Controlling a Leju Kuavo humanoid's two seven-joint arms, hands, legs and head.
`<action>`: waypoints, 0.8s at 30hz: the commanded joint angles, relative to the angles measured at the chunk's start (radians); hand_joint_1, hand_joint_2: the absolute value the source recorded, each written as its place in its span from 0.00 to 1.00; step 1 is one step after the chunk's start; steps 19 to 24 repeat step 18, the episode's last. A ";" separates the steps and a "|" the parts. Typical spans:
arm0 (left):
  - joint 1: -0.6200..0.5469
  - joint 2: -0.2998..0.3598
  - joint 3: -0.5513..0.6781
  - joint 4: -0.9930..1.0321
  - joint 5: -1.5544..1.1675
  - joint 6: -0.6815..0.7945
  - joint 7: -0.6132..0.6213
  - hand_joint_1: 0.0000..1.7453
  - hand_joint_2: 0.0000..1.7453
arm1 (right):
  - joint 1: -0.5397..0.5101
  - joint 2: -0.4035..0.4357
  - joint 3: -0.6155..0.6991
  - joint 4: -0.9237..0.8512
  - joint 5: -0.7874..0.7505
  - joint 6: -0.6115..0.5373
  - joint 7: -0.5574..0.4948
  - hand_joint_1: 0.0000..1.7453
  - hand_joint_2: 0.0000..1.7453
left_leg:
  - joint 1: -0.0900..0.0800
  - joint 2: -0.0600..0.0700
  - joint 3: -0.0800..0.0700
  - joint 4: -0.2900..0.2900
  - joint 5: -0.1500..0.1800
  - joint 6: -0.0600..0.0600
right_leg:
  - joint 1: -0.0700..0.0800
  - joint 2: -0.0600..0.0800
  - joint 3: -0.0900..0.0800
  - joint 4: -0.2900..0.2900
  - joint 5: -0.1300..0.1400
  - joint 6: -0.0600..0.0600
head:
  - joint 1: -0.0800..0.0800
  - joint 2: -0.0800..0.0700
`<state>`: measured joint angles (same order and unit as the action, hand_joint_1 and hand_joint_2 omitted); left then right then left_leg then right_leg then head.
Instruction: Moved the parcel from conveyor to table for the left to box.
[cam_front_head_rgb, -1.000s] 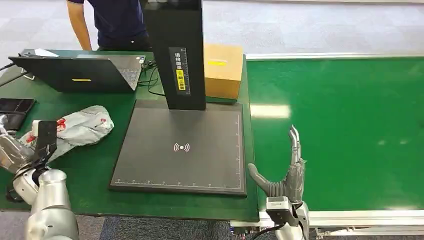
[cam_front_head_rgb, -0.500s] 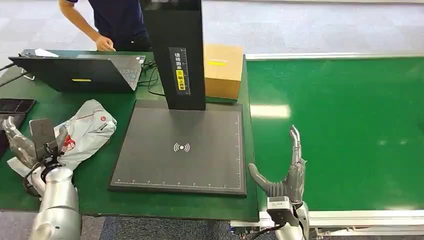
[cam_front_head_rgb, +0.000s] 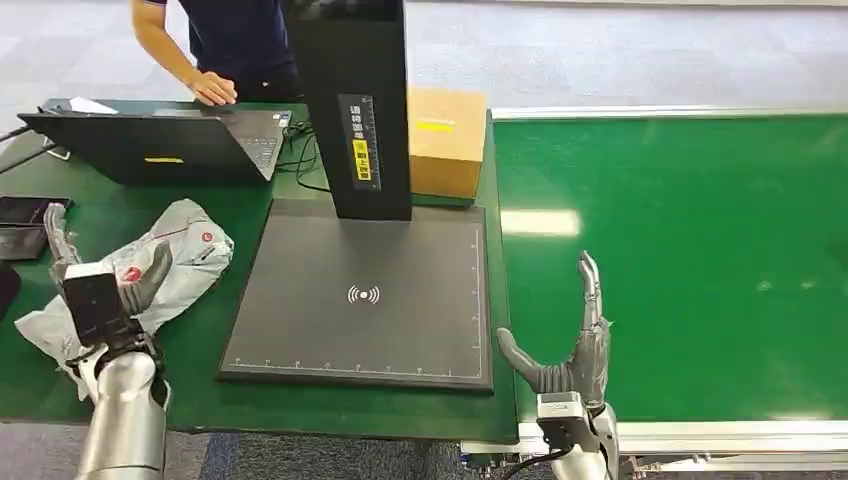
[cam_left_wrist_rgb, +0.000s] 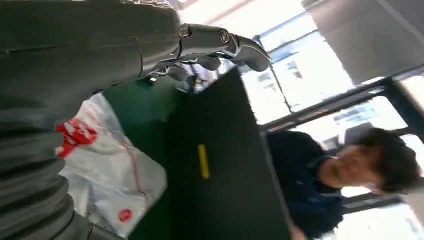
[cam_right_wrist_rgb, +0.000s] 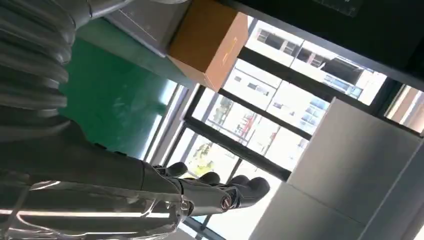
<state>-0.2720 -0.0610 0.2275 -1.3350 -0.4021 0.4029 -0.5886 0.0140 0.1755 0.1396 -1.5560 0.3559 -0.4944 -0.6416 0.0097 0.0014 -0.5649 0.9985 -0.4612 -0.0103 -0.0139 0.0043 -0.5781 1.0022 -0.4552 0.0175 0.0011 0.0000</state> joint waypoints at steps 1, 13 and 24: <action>0.119 -0.028 -0.198 -0.233 0.044 -0.067 -0.046 0.00 1.00 | -0.011 -0.016 -0.003 0.064 -0.020 0.008 -0.028 0.00 1.00 | 0.001 -0.001 0.001 -0.001 0.000 0.000 | 0.001 -0.001 0.002 -0.001 0.000 -0.001 | 0.000 0.000; 0.147 -0.062 -0.319 -0.076 0.062 -0.165 -0.077 0.00 1.00 | -0.044 -0.030 0.066 0.099 -0.030 0.030 -0.001 0.00 1.00 | 0.000 -0.001 0.003 -0.003 0.001 0.001 | 0.000 -0.002 0.004 -0.003 0.000 -0.001 | 0.000 0.000; 0.102 -0.074 -0.343 0.054 0.077 -0.208 -0.084 0.00 1.00 | -0.060 -0.025 0.079 0.131 -0.014 0.048 0.016 0.00 1.00 | 0.000 -0.002 0.004 -0.003 0.001 0.000 | 0.000 -0.003 0.005 -0.003 0.001 -0.001 | 0.000 0.000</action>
